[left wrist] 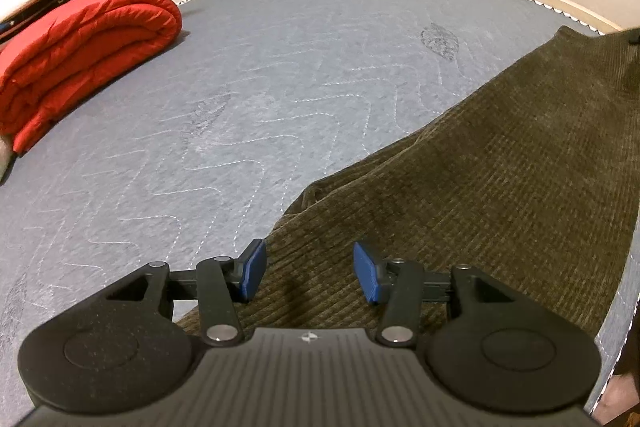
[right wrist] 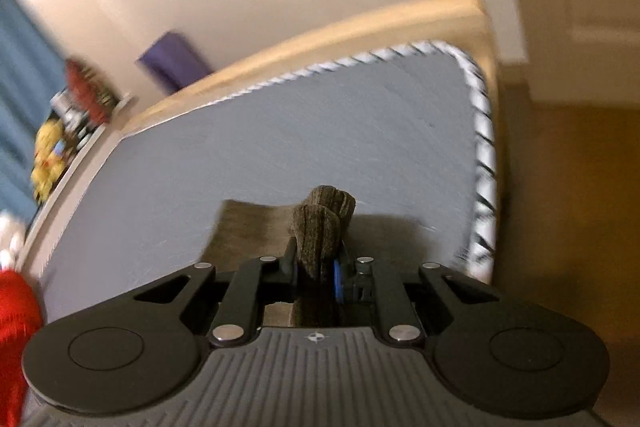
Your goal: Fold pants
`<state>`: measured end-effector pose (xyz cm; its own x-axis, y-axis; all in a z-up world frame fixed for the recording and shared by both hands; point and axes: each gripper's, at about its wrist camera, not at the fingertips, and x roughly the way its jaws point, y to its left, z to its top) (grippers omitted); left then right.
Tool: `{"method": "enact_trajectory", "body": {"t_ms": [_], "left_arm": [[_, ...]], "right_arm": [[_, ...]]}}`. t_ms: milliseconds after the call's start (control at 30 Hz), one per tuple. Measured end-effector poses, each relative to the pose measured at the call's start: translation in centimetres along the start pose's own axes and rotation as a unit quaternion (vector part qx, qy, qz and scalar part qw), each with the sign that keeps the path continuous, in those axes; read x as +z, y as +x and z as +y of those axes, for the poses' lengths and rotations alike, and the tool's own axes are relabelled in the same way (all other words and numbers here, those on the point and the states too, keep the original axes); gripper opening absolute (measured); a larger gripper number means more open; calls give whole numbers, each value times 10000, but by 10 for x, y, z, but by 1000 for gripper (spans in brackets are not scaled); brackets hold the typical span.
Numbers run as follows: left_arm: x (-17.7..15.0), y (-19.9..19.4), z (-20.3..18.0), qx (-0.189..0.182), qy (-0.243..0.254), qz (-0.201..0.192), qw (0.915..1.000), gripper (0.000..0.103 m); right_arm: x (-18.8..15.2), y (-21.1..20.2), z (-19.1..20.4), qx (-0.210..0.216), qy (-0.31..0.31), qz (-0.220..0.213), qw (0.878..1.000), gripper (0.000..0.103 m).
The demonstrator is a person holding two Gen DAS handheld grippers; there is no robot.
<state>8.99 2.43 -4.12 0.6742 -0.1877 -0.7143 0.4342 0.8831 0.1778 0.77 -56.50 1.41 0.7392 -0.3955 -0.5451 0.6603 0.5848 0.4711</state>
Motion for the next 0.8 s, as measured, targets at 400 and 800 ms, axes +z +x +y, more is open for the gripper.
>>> {"method": "enact_trajectory", "body": {"t_ms": [400, 800], "left_arm": [[1, -12, 13, 65, -256, -171, 9995, 54], [-18, -19, 50, 87, -814, -4, 9966, 58]], "right_arm": [[-93, -105, 160, 1585, -3179, -576, 9330, 14], [-382, -204, 217, 3824, -6920, 1420, 5956, 26]]}}
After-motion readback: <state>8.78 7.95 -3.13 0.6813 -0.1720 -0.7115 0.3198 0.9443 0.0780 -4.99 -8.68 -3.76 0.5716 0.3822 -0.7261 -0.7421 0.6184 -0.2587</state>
